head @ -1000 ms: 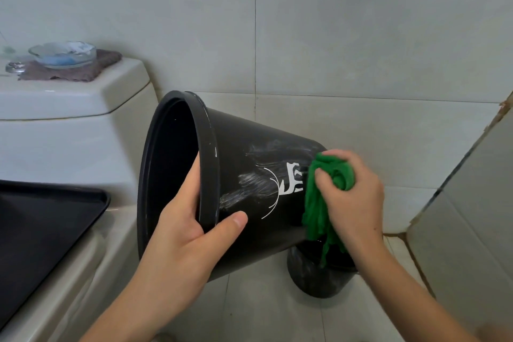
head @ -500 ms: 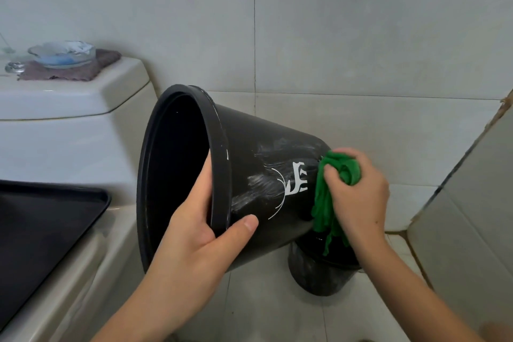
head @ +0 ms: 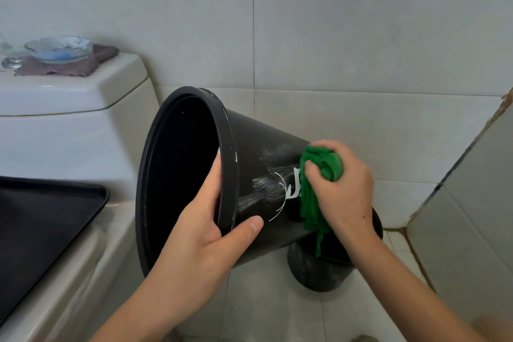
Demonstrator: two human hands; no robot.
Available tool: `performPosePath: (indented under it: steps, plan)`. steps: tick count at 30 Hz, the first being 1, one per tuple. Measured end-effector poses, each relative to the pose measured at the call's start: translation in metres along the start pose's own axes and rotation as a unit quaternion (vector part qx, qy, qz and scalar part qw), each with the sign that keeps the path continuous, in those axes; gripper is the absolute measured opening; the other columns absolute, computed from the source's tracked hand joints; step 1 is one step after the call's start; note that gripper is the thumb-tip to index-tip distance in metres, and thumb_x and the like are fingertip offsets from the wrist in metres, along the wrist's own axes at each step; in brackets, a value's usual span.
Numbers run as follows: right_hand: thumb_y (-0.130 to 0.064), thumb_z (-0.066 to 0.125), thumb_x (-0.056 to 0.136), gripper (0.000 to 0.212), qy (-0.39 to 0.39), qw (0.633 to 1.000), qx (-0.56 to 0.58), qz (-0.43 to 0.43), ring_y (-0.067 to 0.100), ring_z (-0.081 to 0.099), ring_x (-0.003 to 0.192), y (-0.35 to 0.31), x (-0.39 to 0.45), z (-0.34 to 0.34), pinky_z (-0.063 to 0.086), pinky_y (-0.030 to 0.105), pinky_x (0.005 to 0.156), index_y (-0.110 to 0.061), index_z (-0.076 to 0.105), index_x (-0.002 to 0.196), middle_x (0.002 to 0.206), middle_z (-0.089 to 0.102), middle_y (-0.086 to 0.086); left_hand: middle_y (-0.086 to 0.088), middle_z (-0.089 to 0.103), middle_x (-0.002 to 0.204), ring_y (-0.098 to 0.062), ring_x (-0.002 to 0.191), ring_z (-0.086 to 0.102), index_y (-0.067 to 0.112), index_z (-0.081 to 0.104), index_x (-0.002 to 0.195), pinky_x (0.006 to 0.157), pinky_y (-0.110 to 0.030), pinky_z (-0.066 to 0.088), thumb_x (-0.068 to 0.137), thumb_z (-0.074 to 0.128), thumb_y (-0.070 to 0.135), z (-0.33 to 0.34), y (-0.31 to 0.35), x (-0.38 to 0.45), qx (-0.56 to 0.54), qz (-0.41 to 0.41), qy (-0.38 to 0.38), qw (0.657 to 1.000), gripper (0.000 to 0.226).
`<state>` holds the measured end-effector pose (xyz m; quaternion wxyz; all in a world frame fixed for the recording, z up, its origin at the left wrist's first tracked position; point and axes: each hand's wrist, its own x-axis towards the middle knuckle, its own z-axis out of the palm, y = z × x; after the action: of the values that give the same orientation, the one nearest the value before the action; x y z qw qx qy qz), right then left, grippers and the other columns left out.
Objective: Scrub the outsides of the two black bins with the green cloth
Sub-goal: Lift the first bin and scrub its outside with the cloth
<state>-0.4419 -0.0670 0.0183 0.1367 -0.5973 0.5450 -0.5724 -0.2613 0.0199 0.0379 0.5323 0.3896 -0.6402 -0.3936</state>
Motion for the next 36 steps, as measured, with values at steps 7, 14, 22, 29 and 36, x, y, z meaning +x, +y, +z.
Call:
performPosePath:
  steps: [7, 14, 22, 29, 36]
  plan:
    - [-0.014, 0.064, 0.079, 0.028, -0.103, 0.95, 0.08, -0.284, 0.017, 0.064, 0.104, -0.037, -0.018, -0.005, 0.052, 0.036, 0.089, -0.007, 0.069, 0.105, 0.107, 0.068, 0.002, 0.009, 0.066, 0.129, -0.009, 0.121, 0.062, 0.026, 0.04, 0.147, 0.094, -0.018, 0.049, 0.075, 0.068, -0.006, -0.002, -0.003, 0.006, -0.009, -0.008, 0.001, 1.0, 0.083]
    - [-0.024, 0.062, 0.078, 0.024, -0.078, 0.987, 0.071, -0.12, 0.006, 0.065, 0.096, -0.017, -0.006, -0.002, 0.054, 0.039, 0.085, -0.021, 0.068, 0.101, 0.098, 0.069, -0.011, 0.017, 0.068, 0.125, -0.001, 0.115, 0.064, 0.023, 0.035, 0.149, 0.088, -0.009, 0.048, 0.078, 0.075, -0.008, 0.008, -0.003, 0.003, -0.03, -0.021, -0.007, 0.999, 0.087]
    - [-0.011, 0.067, 0.082, 0.025, -0.163, 0.934, 0.125, -0.293, 0.016, 0.064, 0.107, -0.038, -0.036, -0.006, 0.05, 0.033, 0.091, -0.003, 0.069, 0.106, 0.109, 0.069, 0.004, 0.015, 0.067, 0.118, -0.004, 0.111, 0.064, 0.009, 0.041, 0.144, 0.088, -0.015, 0.049, 0.076, 0.069, 0.024, 0.002, 0.0, 0.007, -0.027, 0.016, 0.012, 0.999, 0.075]
    - [-0.01, 0.067, 0.082, 0.023, -0.16, 0.945, 0.155, -0.241, 0.019, 0.063, 0.102, -0.042, -0.034, 0.0, 0.051, 0.036, 0.086, -0.005, 0.069, 0.103, 0.105, 0.068, -0.001, 0.018, 0.067, 0.117, 0.001, 0.11, 0.063, 0.014, 0.042, 0.142, 0.087, -0.011, 0.049, 0.078, 0.067, 0.019, 0.006, -0.001, 0.009, -0.047, 0.016, 0.012, 0.999, 0.069]
    - [-0.018, 0.069, 0.082, 0.026, -0.181, 0.952, 0.159, -0.189, 0.016, 0.064, 0.1, -0.04, -0.033, 0.004, 0.053, 0.038, 0.083, -0.013, 0.068, 0.107, 0.104, 0.067, -0.003, 0.017, 0.068, 0.118, -0.001, 0.111, 0.064, 0.023, 0.048, 0.137, 0.087, -0.011, 0.049, 0.076, 0.069, 0.024, 0.008, -0.005, 0.009, -0.039, 0.016, 0.019, 0.999, 0.064]
